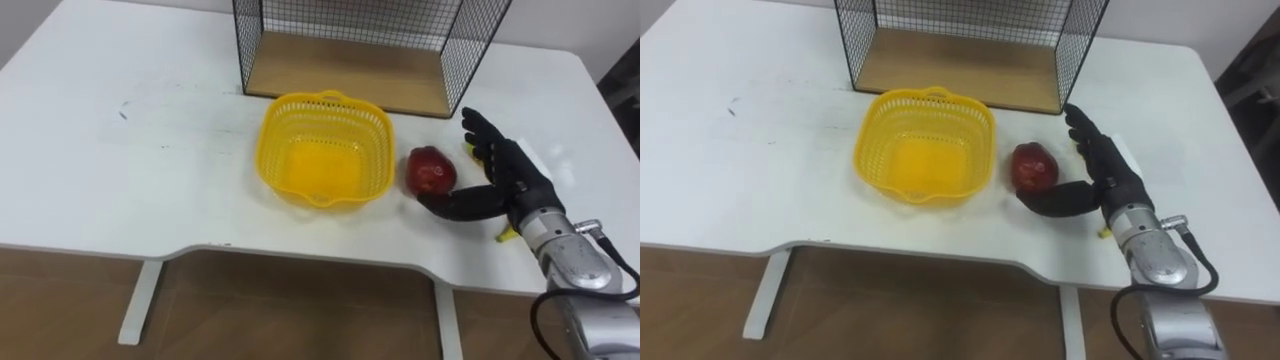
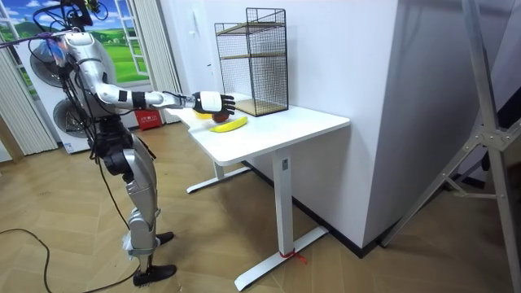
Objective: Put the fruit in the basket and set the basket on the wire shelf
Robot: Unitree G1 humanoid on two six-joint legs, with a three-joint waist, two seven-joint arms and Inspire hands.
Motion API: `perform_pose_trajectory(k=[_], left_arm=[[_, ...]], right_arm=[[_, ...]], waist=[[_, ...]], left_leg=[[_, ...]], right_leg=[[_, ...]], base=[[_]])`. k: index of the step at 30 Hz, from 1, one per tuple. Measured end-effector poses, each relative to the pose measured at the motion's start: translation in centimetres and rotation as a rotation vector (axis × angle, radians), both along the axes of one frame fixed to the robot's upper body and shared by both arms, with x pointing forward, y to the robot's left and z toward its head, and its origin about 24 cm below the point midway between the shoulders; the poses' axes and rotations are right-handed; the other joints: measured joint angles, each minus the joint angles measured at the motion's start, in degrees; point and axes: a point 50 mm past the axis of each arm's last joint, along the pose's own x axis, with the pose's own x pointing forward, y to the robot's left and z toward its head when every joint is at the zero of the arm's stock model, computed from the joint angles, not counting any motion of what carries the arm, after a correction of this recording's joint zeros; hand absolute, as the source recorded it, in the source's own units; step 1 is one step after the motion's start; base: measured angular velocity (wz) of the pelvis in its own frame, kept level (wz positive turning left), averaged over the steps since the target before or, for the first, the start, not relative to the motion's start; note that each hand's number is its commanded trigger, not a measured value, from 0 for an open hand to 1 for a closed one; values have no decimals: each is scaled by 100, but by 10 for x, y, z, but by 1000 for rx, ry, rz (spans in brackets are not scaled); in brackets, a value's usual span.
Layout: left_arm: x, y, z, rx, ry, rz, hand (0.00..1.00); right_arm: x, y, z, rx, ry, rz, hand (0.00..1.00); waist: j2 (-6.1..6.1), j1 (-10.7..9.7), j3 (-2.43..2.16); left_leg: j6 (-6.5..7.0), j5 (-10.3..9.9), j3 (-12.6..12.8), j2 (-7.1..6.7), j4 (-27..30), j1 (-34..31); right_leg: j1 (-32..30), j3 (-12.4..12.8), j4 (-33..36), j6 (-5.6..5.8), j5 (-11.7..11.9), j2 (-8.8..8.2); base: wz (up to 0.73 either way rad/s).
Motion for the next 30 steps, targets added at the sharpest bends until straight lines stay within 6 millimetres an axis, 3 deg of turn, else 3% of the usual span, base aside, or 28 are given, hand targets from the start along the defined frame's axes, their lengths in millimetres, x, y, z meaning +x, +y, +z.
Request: perform_pose_trajectory(k=[11, 17, 30], left_arm=[[3, 1, 1, 17, 38, -61, 0], [1, 1, 1, -6, 55, -65, 0], [3, 1, 1, -14, 52, -70, 0]], right_arm=[[14, -1, -2, -13, 50, 1, 0], [21, 0, 1, 3, 53, 14, 0], [32, -3, -1, 16, 89, -7, 0]], waist=[[40, 27, 13], [121, 111, -40], [85, 162, -22]], left_leg=[[-3, -10, -104, 2, 201, -208], [-6, -6, -109, 7, 221, -184], [-7, -5, -154, 5, 234, -190]], right_leg=[[-6, -73, 1, -28, 18, 25], [-5, -82, 61, -33, 20, 28], [-7, -154, 72, -33, 20, 23]], base=[[8], [0], [2]])
